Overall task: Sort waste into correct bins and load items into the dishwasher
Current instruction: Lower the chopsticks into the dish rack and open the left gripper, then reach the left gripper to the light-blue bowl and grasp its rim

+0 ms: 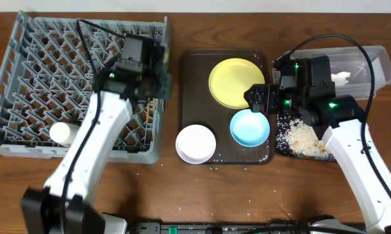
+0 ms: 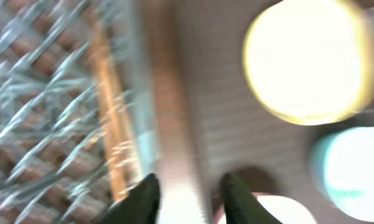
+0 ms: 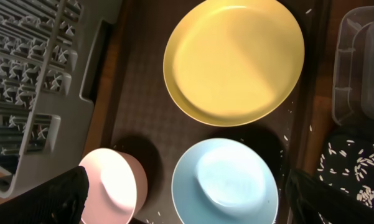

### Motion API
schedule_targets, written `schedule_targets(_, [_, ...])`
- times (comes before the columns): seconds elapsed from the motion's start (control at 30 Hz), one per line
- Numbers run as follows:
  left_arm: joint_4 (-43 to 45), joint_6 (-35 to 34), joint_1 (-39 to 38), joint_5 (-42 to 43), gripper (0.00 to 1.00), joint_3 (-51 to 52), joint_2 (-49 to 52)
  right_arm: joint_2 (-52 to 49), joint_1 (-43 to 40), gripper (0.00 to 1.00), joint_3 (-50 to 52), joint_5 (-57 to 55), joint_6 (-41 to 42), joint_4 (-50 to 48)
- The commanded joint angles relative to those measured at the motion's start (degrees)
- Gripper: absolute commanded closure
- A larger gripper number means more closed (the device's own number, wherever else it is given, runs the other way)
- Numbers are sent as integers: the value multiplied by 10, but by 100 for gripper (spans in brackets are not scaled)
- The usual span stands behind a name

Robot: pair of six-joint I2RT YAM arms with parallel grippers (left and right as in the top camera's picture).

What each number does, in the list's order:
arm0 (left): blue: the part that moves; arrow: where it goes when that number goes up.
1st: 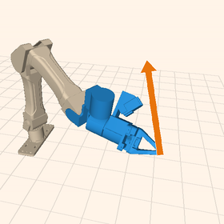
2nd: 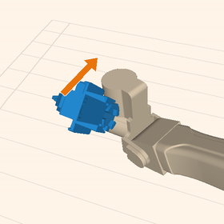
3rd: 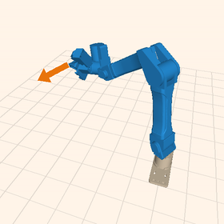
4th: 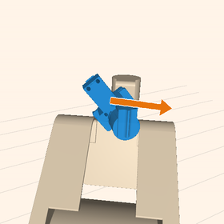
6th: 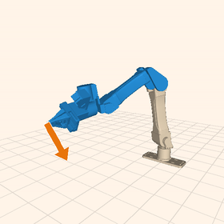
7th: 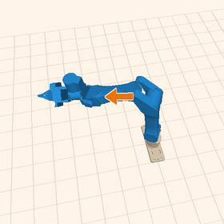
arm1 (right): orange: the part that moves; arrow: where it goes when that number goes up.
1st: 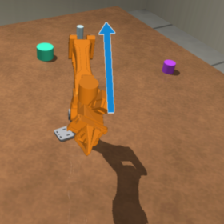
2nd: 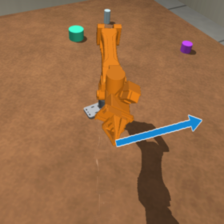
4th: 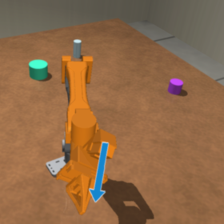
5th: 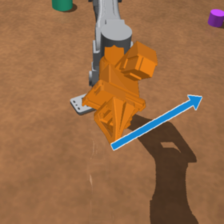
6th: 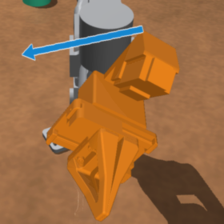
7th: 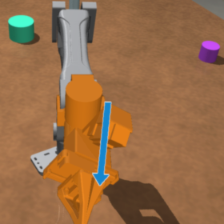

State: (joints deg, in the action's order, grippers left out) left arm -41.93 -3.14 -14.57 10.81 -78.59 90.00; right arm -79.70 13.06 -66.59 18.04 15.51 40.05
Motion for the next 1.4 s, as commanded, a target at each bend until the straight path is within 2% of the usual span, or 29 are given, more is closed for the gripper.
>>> schedule_targets(0.0, [25, -5, -63, 101, 60, -10, -18, 3, 5, 1, -4, 2, 3, 1])
schedule_targets(0.1, [35, -6, -111, 97, 58, -10, 0, 3, 5, 1, -4, 2, 3, 0])
schedule_targets(0.2, [55, -6, -156, 97, 45, -5, 36, 3, 5, 1, -4, 2, 3, 0])
schedule_targets(0.27, [66, -6, -176, 97, 43, -5, 65, 3, 5, 1, -4, 2, 3, 0])
schedule_targets(0.4, [82, -56, -185, 97, 43, -5, 127, 3, 5, 1, -4, 2, 3, 0])
schedule_targets(0.87, [97, -62, -192, 97, 43, -4, 145, 3, 5, 1, -4, 4, 7, 0])
schedule_targets(0.93, [103, -62, -194, 97, 43, -4, 145, 3, 3, 1, -4, -25, -19, -1])
schedule_targets(1.13, [86, -62, -199, 98, 43, -4, 145, 31, -81, 1, -5, -127, 10, 23])
schedule_targets(1.37, [104, -62, -216, 97, 43, -3, 151, 45, -246, 1, -5, -103, 29, 61])
